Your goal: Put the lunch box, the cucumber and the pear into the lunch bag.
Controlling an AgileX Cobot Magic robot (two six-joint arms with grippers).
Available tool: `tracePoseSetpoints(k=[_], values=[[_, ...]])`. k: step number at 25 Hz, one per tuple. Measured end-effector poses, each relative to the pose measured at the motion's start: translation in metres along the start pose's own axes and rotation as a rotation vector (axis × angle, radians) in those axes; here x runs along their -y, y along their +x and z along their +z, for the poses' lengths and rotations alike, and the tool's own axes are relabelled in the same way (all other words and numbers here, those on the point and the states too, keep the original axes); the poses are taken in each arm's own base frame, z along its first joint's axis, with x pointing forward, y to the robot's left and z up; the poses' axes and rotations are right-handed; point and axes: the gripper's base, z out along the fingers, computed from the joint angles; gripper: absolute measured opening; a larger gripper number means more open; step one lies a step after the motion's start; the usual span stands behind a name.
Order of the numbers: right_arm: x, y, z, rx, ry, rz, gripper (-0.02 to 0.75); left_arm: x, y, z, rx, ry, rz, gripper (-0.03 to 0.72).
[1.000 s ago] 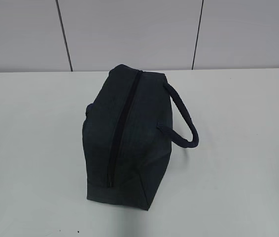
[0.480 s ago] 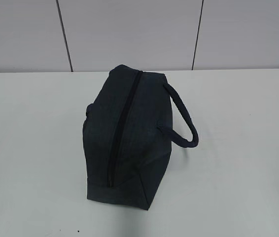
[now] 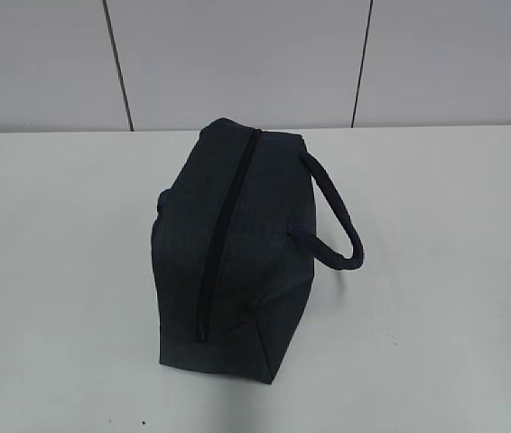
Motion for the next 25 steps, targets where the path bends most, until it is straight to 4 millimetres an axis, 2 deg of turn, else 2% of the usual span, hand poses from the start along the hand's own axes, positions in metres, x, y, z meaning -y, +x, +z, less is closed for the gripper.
tracePoseSetpoints(k=[25], values=[[0.0000, -0.0002, 0.0000, 0.002, 0.001, 0.000, 0.430, 0.0001, 0.0000, 0.0000, 0.000, -0.007, -0.004, 0.242]])
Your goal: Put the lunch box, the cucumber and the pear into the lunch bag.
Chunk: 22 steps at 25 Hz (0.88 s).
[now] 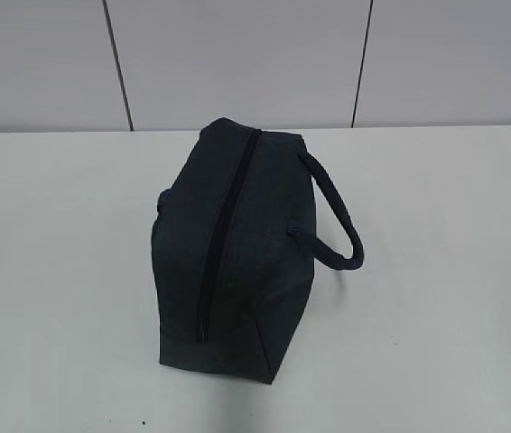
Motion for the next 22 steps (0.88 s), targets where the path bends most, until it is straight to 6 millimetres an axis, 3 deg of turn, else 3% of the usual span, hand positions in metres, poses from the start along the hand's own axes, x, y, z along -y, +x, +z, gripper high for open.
tracePoseSetpoints(k=[22], values=[[0.0000, 0.0000, 0.0000, 0.000, 0.000, 0.000, 0.430, 0.0000, 0.0000, 0.0000, 0.000, 0.000, 0.000, 0.241]])
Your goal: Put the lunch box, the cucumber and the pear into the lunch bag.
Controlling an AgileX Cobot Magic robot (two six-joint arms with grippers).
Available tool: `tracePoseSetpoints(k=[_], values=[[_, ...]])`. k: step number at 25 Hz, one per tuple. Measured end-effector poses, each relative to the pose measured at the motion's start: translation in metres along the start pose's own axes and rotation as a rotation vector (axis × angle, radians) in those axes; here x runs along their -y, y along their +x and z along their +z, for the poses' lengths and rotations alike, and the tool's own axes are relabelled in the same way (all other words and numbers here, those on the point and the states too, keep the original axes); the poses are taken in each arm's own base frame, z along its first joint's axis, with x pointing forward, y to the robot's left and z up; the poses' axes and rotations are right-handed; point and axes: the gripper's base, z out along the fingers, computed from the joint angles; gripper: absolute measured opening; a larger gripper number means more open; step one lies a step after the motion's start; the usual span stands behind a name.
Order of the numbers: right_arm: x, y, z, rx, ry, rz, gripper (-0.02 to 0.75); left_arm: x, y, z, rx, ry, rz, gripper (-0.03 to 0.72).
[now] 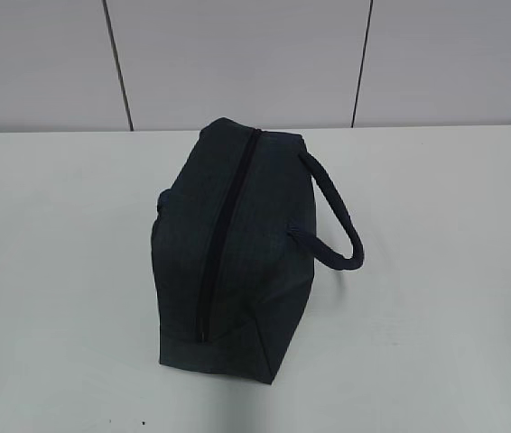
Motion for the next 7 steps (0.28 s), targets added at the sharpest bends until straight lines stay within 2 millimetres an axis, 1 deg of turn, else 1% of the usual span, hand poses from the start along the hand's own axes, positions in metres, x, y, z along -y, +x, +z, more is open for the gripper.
tracePoseSetpoints(k=[7], values=[[0.0000, 0.0000, 0.0000, 0.000, 0.000, 0.000, 0.430, 0.0000, 0.0000, 0.0000, 0.000, 0.000, 0.000, 0.241]])
